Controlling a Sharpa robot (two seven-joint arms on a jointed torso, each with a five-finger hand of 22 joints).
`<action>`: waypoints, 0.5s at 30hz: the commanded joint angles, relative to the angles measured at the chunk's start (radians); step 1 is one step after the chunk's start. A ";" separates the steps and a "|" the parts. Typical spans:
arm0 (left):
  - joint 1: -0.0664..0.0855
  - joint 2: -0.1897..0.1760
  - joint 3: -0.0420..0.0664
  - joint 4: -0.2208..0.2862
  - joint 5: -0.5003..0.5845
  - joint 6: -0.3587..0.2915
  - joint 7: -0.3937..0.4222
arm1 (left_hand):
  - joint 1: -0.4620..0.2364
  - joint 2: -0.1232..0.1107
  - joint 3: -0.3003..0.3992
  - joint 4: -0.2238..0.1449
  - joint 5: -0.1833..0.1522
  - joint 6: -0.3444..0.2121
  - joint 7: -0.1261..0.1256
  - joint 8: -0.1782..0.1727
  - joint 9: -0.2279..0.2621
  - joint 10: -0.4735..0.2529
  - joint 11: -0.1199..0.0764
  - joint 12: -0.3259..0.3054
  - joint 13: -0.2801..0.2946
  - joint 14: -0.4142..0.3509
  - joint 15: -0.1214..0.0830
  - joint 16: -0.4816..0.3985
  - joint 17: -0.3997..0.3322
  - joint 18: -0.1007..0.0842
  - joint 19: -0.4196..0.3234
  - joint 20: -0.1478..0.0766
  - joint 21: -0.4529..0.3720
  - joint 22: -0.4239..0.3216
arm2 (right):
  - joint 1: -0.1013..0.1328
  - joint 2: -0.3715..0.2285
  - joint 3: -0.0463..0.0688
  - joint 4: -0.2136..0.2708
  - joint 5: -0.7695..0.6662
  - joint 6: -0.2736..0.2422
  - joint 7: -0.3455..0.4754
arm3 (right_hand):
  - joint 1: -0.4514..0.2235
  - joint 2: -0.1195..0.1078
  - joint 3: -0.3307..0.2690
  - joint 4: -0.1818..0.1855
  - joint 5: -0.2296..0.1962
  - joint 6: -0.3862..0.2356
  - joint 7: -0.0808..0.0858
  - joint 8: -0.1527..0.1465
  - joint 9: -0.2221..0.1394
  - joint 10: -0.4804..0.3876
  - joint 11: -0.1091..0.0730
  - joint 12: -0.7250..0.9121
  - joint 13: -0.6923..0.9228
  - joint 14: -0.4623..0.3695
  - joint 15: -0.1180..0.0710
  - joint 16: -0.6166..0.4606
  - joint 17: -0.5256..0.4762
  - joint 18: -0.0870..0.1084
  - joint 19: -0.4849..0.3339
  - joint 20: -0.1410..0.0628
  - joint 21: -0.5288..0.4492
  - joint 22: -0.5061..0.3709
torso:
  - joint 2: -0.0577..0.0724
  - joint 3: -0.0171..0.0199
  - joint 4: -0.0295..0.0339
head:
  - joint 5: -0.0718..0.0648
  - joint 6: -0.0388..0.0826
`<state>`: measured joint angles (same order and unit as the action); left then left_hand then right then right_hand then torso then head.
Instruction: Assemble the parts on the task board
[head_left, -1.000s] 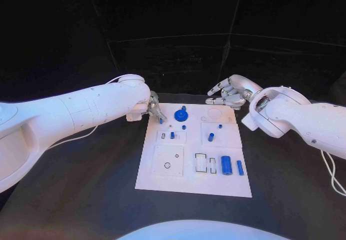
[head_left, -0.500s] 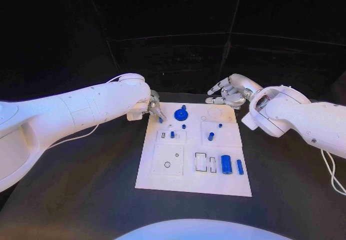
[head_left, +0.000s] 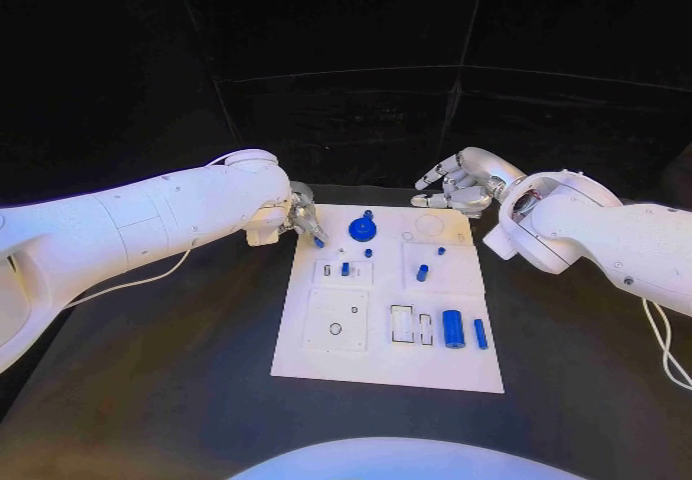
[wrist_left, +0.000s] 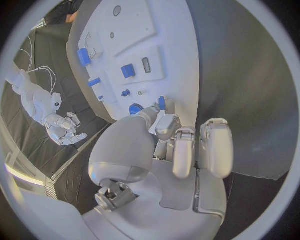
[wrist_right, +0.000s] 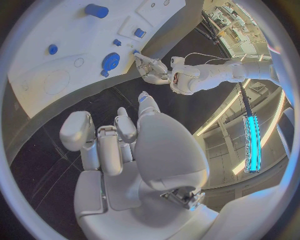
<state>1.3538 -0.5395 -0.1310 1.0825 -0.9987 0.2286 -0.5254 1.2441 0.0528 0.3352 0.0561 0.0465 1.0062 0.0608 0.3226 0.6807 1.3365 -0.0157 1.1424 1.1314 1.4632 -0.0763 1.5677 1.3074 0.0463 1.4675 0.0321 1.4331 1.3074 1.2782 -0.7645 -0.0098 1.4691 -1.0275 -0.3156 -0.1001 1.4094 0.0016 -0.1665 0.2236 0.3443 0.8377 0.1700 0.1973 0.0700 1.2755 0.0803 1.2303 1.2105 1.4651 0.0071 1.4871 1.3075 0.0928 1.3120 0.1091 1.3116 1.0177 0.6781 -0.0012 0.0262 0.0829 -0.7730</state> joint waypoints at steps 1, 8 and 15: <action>0.007 -0.020 0.001 0.037 0.051 -0.046 0.009 | -0.026 -0.009 0.135 -0.102 0.005 0.006 -0.004 0.010 0.005 0.010 0.000 -0.002 -0.003 0.108 0.004 0.003 0.263 0.001 0.006 0.007 -0.006 0.082 | 0.002 -0.001 0.001 0.001 -0.002 0.003 0.006 | 0.002 0.005 -0.007 0.001 0.005 -0.007 -0.001 0.003 0.000 -0.008 0.002 -0.005 -0.001 0.072 -0.004 -0.005 0.134 0.012 -0.004 0.000 -0.006 -0.001 | -0.001 0.0009 0.0018 | 0.006 0.002; 0.017 -0.092 0.001 0.159 0.061 -0.098 -0.002 | -0.050 -0.028 0.179 -0.112 0.005 0.006 -0.005 0.020 0.014 0.012 -0.002 -0.003 -0.006 0.108 0.003 0.003 0.263 0.001 0.007 0.006 -0.006 0.083 | 0.002 -0.003 0.001 -0.002 -0.002 0.003 0.006 | 0.003 0.007 -0.008 0.002 0.007 -0.007 -0.001 0.004 0.000 -0.007 0.002 -0.004 0.000 0.072 -0.004 -0.005 0.134 0.013 -0.004 0.000 -0.007 -0.003 | 0.000 0.0000 0.0002 | 0.011 0.003; 0.011 -0.149 0.000 0.264 0.020 -0.166 -0.032 | -0.070 -0.047 0.231 -0.126 0.015 0.004 -0.006 0.035 0.025 0.010 -0.002 -0.013 -0.017 0.108 0.002 0.003 0.263 0.001 0.007 0.005 -0.008 0.082 | 0.002 -0.002 0.001 -0.003 -0.002 0.006 0.007 | 0.003 0.007 -0.008 0.002 0.007 -0.007 -0.001 0.004 0.000 -0.007 0.002 -0.004 0.000 0.072 -0.004 -0.005 0.134 0.013 -0.004 0.000 -0.007 -0.003 | 0.000 -0.0008 -0.0007 | 0.014 0.001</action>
<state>1.3656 -0.6840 -0.1308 1.3316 -0.9572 0.1280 -0.5361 1.1824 0.0014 0.4518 0.0402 0.0586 1.0099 0.0570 0.3539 0.7061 1.3421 -0.0178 1.1344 1.1151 1.4632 -0.0763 1.5677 1.3074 0.0461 1.4675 0.0321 1.4291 1.3074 1.2782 -0.7667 -0.0098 1.4651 -1.0274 -0.3154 -0.0995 1.4094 0.0016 -0.1691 0.2262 0.3487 0.8377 0.1701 0.1972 0.0700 1.2755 0.0803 1.2303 1.2106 1.4651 0.0071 1.4871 1.3074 0.0929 1.3120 0.1091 1.3116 1.0155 0.6784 -0.0013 0.0257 0.0982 -0.7700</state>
